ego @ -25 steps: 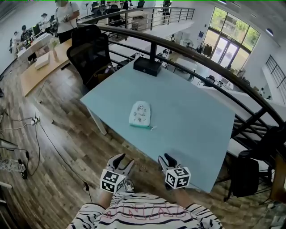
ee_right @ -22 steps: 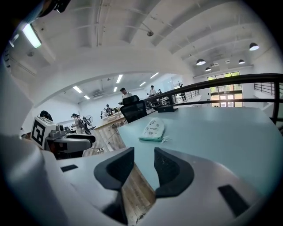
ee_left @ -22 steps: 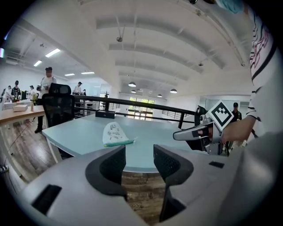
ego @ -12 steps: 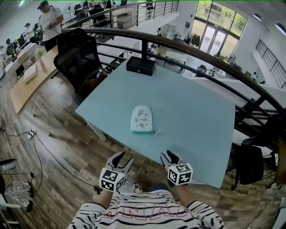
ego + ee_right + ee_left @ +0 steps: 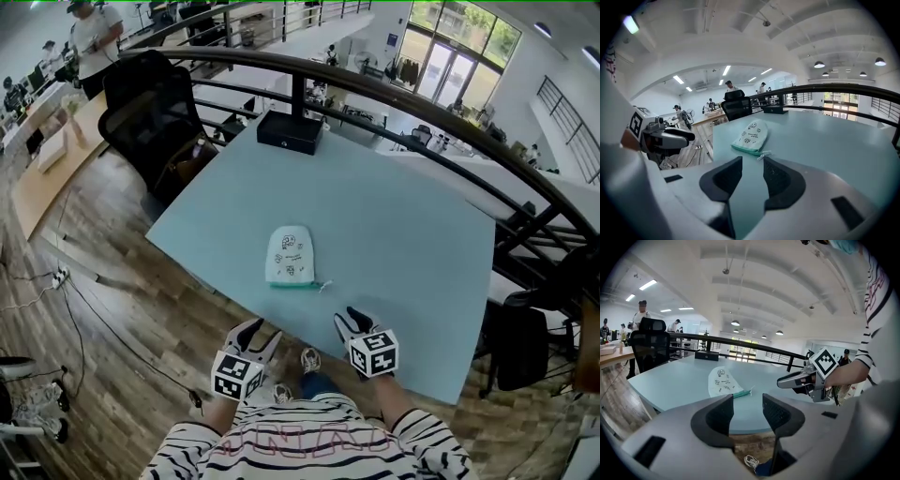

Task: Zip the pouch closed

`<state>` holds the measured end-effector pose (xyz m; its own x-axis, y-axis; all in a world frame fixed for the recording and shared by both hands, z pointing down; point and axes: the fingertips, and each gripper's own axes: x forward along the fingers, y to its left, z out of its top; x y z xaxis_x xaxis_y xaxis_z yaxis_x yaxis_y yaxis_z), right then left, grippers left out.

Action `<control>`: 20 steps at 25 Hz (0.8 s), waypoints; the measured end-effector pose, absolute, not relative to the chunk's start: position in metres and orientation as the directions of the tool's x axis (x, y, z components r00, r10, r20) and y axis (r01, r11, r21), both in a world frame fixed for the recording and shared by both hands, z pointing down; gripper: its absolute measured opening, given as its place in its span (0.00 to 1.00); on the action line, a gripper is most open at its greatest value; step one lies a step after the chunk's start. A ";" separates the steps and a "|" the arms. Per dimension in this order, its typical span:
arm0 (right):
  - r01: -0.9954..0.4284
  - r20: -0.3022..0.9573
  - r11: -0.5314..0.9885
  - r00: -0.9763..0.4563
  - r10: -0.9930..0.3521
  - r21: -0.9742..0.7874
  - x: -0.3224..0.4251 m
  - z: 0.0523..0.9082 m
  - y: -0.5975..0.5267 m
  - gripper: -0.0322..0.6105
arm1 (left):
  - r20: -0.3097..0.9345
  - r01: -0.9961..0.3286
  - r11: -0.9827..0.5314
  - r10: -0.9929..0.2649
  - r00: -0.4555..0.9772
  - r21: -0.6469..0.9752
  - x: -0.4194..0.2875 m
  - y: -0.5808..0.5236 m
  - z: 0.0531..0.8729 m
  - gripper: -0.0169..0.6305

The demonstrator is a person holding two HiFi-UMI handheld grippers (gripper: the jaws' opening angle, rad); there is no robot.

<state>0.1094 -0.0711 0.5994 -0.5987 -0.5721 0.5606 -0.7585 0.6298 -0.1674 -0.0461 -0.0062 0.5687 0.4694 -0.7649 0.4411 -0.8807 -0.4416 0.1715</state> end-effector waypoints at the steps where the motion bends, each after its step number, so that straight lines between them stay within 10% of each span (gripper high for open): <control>1: -0.749 0.571 0.644 -0.601 -0.559 -0.157 0.109 0.602 -0.078 0.26 | 0.445 -0.882 -0.439 -0.764 0.467 0.172 -0.045 -0.012 0.569 0.29; 20: -0.341 0.721 0.925 -0.597 -0.353 0.170 0.085 0.653 -0.164 0.26 | 0.555 -0.905 -0.380 -0.719 0.419 0.191 -0.020 -0.101 0.608 0.29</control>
